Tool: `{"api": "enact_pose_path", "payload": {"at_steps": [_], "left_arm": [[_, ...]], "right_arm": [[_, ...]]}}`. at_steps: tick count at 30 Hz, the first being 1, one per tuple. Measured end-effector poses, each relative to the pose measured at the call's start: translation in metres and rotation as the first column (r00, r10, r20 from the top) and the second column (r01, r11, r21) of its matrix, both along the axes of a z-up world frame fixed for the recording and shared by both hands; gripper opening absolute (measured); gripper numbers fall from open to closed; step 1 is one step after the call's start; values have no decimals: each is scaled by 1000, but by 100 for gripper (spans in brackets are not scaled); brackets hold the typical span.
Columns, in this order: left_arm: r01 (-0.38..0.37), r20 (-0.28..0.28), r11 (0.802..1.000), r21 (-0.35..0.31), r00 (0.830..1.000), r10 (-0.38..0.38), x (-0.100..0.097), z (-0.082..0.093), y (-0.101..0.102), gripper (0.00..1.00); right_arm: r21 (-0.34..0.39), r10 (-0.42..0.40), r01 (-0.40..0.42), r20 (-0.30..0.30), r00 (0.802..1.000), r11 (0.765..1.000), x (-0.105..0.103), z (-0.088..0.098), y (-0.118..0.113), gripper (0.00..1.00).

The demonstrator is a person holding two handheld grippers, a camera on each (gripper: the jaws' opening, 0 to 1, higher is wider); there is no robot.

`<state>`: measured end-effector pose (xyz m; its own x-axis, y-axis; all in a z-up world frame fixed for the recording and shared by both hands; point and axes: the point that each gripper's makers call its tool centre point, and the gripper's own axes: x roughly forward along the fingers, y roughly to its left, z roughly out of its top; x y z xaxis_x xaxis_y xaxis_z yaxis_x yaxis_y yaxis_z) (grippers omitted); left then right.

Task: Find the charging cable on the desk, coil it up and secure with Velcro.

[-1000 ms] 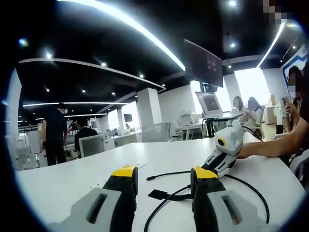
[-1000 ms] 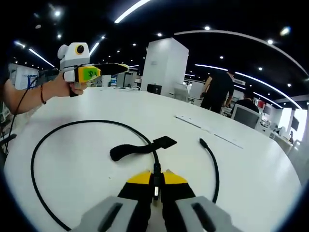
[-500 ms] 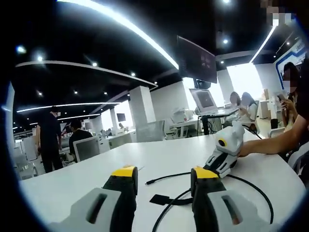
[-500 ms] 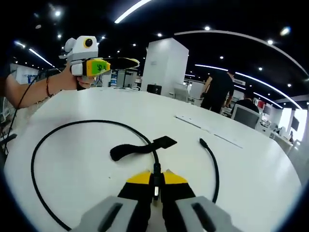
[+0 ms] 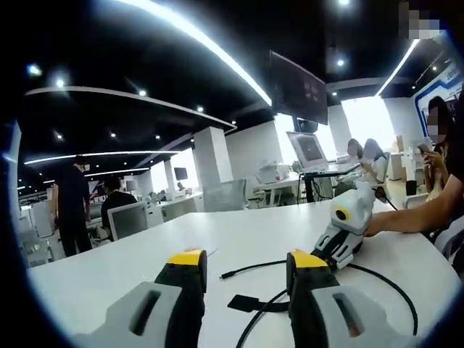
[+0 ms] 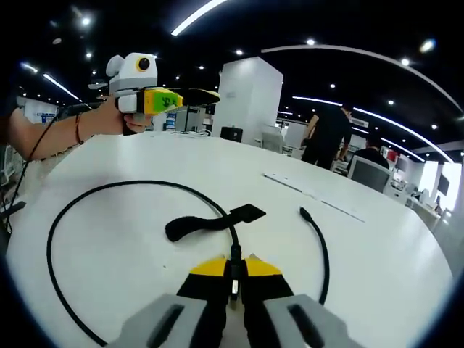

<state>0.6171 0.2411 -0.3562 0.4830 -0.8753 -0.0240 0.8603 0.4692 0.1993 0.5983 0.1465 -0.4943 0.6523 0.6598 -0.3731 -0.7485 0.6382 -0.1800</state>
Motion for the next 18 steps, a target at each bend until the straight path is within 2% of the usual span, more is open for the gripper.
{"api": "enact_pose_path", "payload": {"at_steps": [18], "left_arm": [[32,-15,999,39,999,-31,17,-8,-22,44]], "right_arm": [[-3,2,-2,3,1000,1000,-1,-1,0,8]]}}
